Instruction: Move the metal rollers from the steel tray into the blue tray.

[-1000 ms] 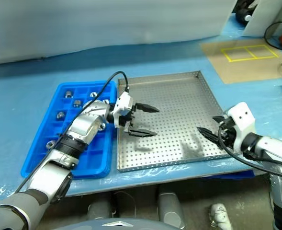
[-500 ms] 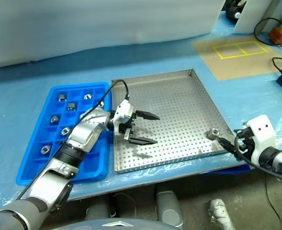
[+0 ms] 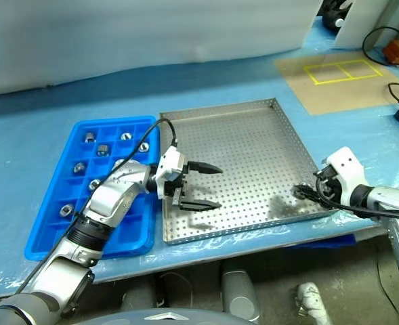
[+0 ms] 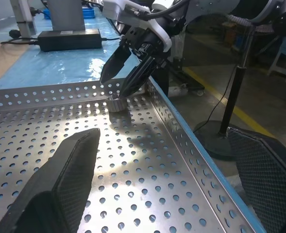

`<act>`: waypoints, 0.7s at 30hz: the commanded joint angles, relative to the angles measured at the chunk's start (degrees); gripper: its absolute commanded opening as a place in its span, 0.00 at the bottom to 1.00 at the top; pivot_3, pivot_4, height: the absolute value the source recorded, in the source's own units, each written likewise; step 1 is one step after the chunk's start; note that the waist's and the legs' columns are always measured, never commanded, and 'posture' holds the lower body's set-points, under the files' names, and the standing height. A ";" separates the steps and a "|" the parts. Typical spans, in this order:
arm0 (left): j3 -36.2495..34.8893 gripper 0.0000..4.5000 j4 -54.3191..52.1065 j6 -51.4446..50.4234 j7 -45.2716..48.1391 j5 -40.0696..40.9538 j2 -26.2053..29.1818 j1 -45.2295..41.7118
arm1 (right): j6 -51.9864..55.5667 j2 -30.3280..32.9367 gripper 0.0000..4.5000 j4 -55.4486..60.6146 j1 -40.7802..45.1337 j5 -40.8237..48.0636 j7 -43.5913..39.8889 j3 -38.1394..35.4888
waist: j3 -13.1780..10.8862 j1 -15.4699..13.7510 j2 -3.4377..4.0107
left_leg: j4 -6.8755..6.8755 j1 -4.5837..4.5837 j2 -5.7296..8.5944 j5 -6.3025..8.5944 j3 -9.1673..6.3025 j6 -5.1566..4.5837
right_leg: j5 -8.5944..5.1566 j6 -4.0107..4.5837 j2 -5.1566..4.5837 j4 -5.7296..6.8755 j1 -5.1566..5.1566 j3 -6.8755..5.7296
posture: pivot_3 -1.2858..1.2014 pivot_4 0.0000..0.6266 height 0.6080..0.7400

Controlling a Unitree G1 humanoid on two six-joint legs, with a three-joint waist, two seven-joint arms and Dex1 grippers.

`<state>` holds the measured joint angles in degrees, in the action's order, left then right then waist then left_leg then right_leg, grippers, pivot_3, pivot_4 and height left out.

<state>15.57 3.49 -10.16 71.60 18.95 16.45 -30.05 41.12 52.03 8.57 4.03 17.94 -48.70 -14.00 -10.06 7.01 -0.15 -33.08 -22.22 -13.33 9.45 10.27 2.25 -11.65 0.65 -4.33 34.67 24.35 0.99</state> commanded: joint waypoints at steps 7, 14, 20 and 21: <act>-0.26 0.98 -4.15 -0.70 -1.31 0.91 1.15 1.59 | -6.38 1.80 0.80 -7.53 2.69 -3.55 -1.87 3.48 | 0.00 -0.03 0.00 | -0.01 0.02 0.00 0.00 0.00 0.00 | -0.01 -0.01 0.00 0.01 0.00 0.00 | 0.32 0.24 1.00; -0.22 0.98 -4.06 -0.62 -1.77 1.00 1.15 1.33 | -7.57 0.31 0.80 -10.64 3.98 -4.53 -1.24 6.09 | 0.00 -0.17 0.00 | -0.02 0.01 0.07 0.02 0.00 -0.04 | 0.00 0.01 -0.05 0.00 -0.03 0.00 | 0.32 0.24 1.00; -0.36 0.98 -4.23 -0.70 -2.11 1.01 1.34 1.10 | -6.74 0.89 0.80 -15.41 4.86 -5.91 -0.79 8.42 | 0.02 -0.50 -0.06 | -0.03 0.02 0.11 0.04 0.00 -0.07 | 0.00 0.01 -0.09 -0.02 -0.07 0.00 | 0.32 0.24 1.00; -0.35 0.98 -4.23 -0.69 -2.17 0.99 1.34 1.09 | -6.78 0.95 0.80 -15.71 5.02 -5.85 -0.80 8.44 | 0.01 -0.52 -0.08 | -0.06 0.03 0.13 0.05 0.00 -0.10 | 0.00 0.00 -0.10 -0.04 -0.11 0.00 | 0.32 0.24 1.00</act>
<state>15.61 1.35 -11.23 69.63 19.02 17.75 -28.55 33.29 51.93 -4.22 9.12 13.89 -50.52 -5.22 -10.05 6.48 -0.22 -33.18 -22.19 -13.16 9.52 10.27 2.13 -11.65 0.64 -4.44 34.63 24.23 0.98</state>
